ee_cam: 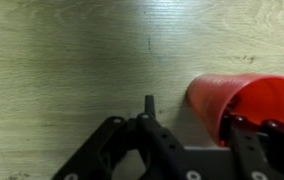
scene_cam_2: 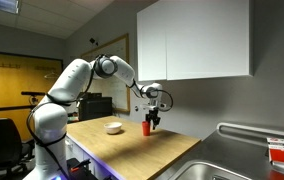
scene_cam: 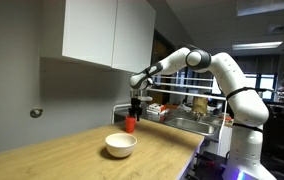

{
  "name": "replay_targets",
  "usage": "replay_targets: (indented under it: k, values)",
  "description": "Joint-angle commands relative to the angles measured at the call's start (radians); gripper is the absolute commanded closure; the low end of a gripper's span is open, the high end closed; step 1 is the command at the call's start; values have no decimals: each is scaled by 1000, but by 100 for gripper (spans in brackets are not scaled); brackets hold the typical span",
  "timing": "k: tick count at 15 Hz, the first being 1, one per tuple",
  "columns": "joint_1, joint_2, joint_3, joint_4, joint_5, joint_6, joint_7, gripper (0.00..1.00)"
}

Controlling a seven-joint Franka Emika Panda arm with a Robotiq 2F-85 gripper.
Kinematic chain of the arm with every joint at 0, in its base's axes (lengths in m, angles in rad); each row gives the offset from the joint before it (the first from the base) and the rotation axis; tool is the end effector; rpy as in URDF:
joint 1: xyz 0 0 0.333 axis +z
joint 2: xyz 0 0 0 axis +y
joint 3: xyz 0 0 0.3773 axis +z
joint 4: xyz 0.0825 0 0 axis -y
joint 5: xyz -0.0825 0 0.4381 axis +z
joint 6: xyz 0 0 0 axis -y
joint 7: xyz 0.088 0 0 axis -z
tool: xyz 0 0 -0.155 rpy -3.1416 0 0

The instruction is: Pick up the orange cup and pour some contents into the white bowl.

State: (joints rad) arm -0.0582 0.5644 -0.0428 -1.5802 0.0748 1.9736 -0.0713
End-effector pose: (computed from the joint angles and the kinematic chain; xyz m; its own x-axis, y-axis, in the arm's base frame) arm 0.7421 -0.0635 0.2718 0.9845 -0.0550 -0.1667 -0.0645 -0.9966 -0.0519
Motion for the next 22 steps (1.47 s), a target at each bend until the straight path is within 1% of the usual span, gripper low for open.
replay_targets:
  k: [1, 2, 4, 5, 6, 7, 8, 13, 18, 22]
  values:
    - [-2, 33, 8, 66, -9, -44, 24, 73]
    - [-1, 35, 7, 71, -10, -46, 25, 81]
    - [3, 40, 5, 78, -16, -50, 29, 95]
    - [5, 38, 4, 76, -20, -50, 31, 99]
    - [12, 30, 0, 67, -30, -45, 42, 100]
    - [19, 22, -3, 59, -41, -39, 52, 100]
    - [30, 8, -8, 46, -59, -31, 68, 97]
    - [78, -50, -7, -24, -138, 2, 127, 98]
    - [152, -149, -4, -158, -244, 51, 193, 98]
    - [221, -263, 3, -303, -392, 82, 265, 98]
